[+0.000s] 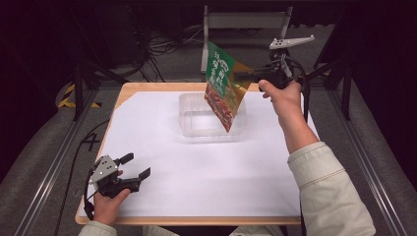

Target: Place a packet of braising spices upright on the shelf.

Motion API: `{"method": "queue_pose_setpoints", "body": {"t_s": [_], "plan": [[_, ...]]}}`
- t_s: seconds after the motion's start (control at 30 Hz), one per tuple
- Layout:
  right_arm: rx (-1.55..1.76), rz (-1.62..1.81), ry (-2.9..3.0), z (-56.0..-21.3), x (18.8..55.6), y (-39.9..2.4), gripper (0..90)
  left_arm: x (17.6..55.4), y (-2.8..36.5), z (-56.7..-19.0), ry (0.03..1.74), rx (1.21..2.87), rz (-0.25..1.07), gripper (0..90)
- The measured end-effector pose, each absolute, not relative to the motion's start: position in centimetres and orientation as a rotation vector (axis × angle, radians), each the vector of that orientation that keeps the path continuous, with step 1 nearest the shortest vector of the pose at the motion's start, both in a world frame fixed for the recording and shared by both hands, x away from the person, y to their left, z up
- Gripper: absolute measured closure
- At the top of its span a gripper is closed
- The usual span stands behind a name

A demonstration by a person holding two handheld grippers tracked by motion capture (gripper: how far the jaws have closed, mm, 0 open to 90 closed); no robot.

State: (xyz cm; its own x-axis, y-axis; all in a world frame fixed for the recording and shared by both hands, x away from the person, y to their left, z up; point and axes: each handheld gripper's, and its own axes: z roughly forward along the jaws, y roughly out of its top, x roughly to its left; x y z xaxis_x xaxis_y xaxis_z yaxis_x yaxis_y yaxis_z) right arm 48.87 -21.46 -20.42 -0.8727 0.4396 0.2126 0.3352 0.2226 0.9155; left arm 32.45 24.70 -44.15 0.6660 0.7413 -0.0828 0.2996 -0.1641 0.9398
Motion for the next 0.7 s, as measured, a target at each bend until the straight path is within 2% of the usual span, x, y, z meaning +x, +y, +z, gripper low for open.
{"method": "queue_pose_setpoints", "body": {"t_s": [0.7], "plan": [[0.710, 1.713, 2.361, -22.1, 51.9, -19.2, 89.7, 33.1, 24.2, -44.2, 0.821, 1.748, 0.467, 15.7]]}}
